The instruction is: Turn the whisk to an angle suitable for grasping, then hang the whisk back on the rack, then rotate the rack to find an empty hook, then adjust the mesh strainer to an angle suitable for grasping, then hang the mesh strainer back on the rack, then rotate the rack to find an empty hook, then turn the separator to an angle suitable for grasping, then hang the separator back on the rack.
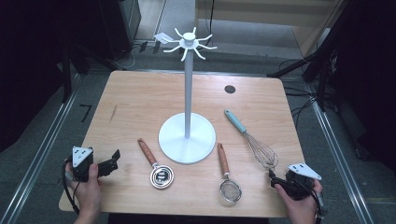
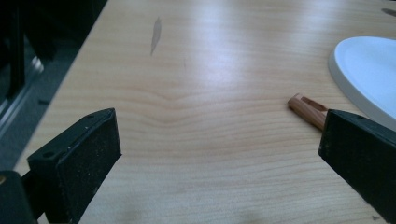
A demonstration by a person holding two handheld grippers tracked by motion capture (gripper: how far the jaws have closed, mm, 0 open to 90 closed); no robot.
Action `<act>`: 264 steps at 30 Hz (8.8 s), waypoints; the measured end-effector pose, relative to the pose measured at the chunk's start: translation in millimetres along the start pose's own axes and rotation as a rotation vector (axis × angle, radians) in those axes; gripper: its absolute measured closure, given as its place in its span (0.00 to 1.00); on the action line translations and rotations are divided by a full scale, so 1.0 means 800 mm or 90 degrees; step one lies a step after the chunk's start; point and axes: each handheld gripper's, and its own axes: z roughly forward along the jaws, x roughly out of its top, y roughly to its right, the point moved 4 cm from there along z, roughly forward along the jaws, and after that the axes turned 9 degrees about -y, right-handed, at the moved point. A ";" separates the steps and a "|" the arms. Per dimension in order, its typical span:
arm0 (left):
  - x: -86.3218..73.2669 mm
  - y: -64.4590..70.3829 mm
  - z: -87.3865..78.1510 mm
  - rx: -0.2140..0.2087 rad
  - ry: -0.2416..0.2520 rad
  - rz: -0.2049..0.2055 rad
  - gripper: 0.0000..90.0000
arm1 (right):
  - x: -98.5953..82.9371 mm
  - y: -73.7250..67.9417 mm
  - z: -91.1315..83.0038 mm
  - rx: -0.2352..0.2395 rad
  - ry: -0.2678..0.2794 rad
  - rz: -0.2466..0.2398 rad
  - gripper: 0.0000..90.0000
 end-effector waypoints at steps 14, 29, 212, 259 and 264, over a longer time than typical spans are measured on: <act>0.002 -0.004 0.002 0.005 0.009 0.040 0.00 | 0.048 -0.003 -0.045 0.024 0.026 -0.032 0.27; -0.006 -0.024 -0.003 0.006 0.013 0.011 0.00 | 0.122 -0.036 -0.022 0.090 -0.089 -0.112 0.33; -0.006 -0.021 0.003 0.003 0.002 0.018 0.00 | 0.242 -0.100 0.010 0.232 0.003 -0.090 0.78; -0.005 -0.021 0.003 0.003 0.002 0.016 0.00 | 0.263 -0.178 -0.092 0.374 0.238 -0.139 0.78; -0.005 -0.021 0.003 0.003 0.001 0.015 0.00 | 0.266 -0.186 -0.103 0.374 0.262 -0.155 0.78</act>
